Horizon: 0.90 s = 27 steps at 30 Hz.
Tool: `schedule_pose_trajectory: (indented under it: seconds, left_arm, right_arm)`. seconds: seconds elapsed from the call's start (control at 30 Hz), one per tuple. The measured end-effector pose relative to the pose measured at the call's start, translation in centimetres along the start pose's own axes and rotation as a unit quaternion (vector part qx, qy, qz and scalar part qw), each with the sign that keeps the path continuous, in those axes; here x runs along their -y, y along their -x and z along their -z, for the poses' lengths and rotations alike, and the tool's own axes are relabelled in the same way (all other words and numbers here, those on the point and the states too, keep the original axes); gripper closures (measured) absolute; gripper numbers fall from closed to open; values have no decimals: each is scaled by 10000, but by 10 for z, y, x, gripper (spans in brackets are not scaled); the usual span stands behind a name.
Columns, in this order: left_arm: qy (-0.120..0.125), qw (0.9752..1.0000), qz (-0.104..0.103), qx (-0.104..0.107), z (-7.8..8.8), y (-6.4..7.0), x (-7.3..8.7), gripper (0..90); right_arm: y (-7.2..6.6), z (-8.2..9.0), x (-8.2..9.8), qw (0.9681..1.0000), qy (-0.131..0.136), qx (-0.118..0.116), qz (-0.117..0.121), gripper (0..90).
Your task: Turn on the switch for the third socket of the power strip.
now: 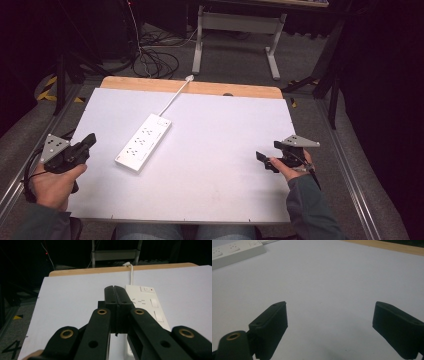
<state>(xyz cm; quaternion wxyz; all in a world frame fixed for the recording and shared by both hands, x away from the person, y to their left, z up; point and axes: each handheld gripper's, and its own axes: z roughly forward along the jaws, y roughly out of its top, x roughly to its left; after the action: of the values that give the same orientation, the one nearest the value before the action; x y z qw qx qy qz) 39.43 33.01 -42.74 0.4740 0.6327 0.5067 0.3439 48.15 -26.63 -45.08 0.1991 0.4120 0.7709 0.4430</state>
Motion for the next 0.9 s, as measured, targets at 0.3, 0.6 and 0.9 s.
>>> schedule_pose_trajectory:
  seconds: [0.3,0.6,0.9]
  left_arm:
    - [-9,9998,-119,159,-8,9,-4,900]
    - [-80,9996,-186,202,-11,12,-4,900]
    - [-190,9987,-342,326,-18,17,-5,900]
  right_arm:
    - [0,0,0,10000,-3,-1,-4,130]
    - [0,1,0,10000,-4,-2,-21,130]
    - [-1,1,0,10000,-5,-1,-19,130]
